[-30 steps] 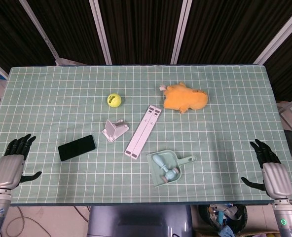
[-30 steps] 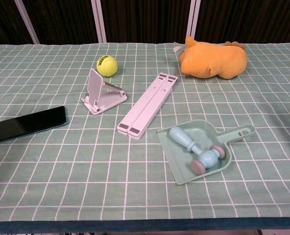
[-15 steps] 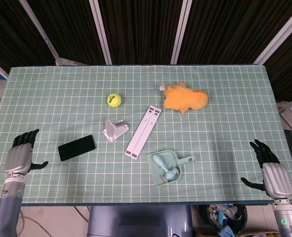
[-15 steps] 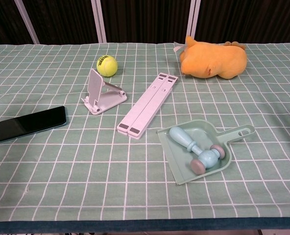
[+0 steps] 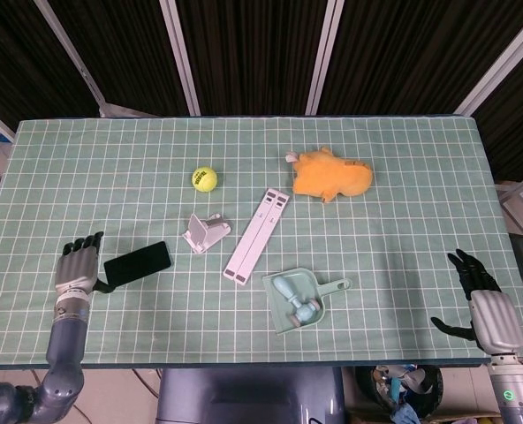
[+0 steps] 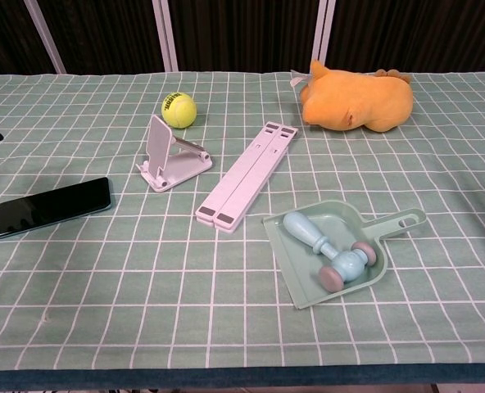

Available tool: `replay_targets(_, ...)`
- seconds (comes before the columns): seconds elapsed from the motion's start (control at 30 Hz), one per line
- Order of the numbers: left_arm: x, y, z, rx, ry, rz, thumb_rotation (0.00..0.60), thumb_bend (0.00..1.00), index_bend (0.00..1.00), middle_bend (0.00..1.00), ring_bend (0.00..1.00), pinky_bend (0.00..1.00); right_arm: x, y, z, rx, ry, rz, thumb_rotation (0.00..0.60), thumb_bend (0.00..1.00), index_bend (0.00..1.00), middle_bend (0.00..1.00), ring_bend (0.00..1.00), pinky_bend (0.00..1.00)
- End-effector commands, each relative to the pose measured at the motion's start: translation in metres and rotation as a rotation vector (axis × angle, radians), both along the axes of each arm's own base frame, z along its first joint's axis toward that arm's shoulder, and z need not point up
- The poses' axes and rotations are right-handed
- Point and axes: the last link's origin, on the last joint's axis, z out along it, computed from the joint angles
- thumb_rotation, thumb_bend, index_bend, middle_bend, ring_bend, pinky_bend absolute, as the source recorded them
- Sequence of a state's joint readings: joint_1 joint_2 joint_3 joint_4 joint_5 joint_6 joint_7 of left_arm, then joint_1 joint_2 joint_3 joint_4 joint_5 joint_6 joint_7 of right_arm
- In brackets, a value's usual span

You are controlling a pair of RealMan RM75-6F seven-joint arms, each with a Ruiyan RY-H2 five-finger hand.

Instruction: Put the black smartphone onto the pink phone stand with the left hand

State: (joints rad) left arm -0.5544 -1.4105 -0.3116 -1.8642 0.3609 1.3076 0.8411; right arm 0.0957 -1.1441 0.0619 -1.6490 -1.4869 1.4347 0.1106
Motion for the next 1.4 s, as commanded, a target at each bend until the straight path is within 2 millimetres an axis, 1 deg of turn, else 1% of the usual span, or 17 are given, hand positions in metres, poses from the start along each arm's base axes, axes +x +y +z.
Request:
replay_targets(0.03, 0.008, 0.01, -0.008, -0.007, 0.009, 0.02, 0.6, 0.15, 0.01, 0.08, 0.0, 0.0, 0.0, 0.0, 0.0, 0.001, -0.003, -0.001, 0.6, 0.1, 0.0, 0.0, 0.0, 0.19)
replay_targets(0.27, 0.016, 0.02, -0.02, -0.027, 0.038, 0.05, 0.6, 0.15, 0.04, 0.08, 0.0, 0.0, 0.0, 0.0, 0.0, 0.002, -0.012, -0.002, 0.6, 0.11, 0.0, 0.0, 0.0, 0.19)
replay_targets(0.53, 0.02, 0.028, -0.034, -0.042, 0.057, 0.072, 0.6, 0.15, 0.04, 0.1, 0.0, 0.0, 0.0, 0.0, 0.001, 0.005, -0.018, -0.004, 0.6, 0.11, 0.0, 0.0, 0.0, 0.19)
replay_targets(0.93, 0.026, 0.032, -0.054, -0.077, 0.083, 0.067, 0.6, 0.15, 0.05, 0.12, 0.0, 0.0, 0.0, -0.001, 0.001, 0.007, -0.027, -0.005, 0.6, 0.11, 0.0, 0.0, 0.0, 0.19)
replay_targets(1.13, 0.027, 0.033, -0.057, -0.085, 0.086, 0.068, 0.6, 0.17, 0.07, 0.14, 0.0, 0.0, 0.0, -0.001, 0.001, 0.006, -0.029, -0.007, 0.6, 0.12, 0.0, 0.0, 0.0, 0.19)
replay_targets(1.4, 0.024, 0.037, -0.06, -0.079, 0.081, 0.073, 0.6, 0.19, 0.11, 0.19, 0.0, 0.0, 0.0, -0.001, 0.001, 0.004, -0.031, -0.007, 0.6, 0.12, 0.0, 0.0, 0.0, 0.19)
